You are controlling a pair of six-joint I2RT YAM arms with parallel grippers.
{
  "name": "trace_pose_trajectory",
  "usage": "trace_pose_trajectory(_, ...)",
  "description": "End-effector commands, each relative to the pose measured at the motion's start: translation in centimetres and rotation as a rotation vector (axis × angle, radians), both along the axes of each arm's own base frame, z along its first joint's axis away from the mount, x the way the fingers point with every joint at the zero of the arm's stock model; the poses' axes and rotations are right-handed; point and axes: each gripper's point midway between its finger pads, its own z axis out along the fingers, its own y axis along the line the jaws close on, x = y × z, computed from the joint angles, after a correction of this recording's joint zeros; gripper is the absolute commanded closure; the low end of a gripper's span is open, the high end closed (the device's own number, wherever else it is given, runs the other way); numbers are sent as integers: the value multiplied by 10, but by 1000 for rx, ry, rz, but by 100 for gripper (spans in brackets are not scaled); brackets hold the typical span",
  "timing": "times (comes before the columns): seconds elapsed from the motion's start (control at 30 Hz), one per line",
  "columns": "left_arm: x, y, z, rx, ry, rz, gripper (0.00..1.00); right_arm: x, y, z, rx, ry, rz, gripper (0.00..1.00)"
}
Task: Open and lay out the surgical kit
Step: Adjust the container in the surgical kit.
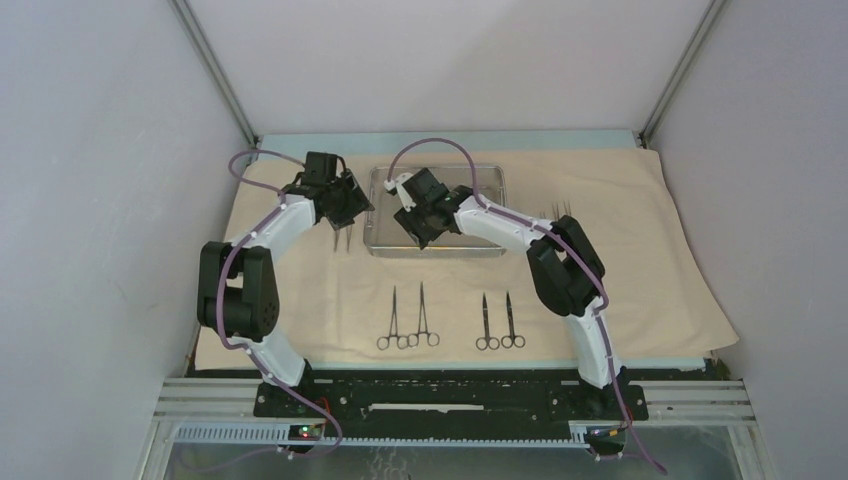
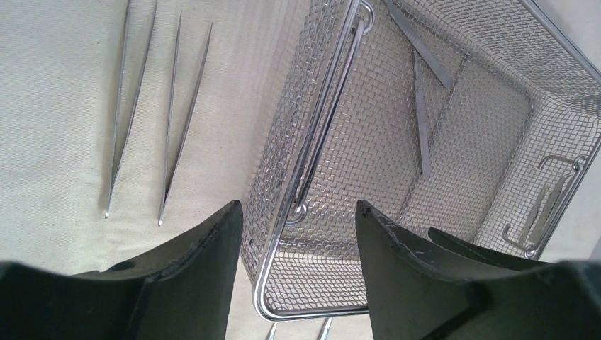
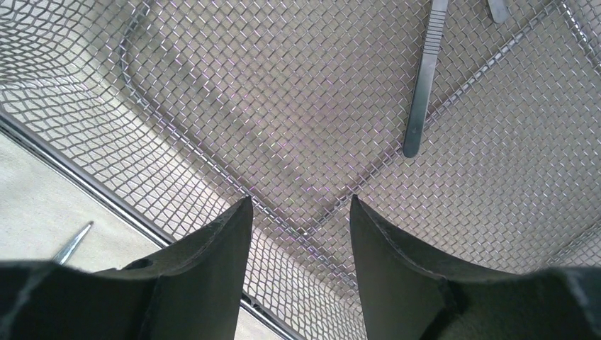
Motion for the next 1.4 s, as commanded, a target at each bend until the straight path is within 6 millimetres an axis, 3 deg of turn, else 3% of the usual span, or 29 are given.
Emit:
trace_pose_trajectory(0.0, 1, -1, 9, 11, -38, -15, 36, -23, 5, 12, 29, 29, 9, 39)
trace_pose_trajectory(0.63, 6, -5, -3, 6, -6, -41, 37, -64, 27, 11, 91, 135, 4, 39)
trace_pose_trajectory(0.9, 23, -6, -8, 31, 21, -64, 56, -68, 32, 10, 101, 144, 6, 40)
trace_pose_trajectory(1.37, 43, -9, -3, 58, 34, -118, 64, -76, 34, 12, 108, 153, 16, 40)
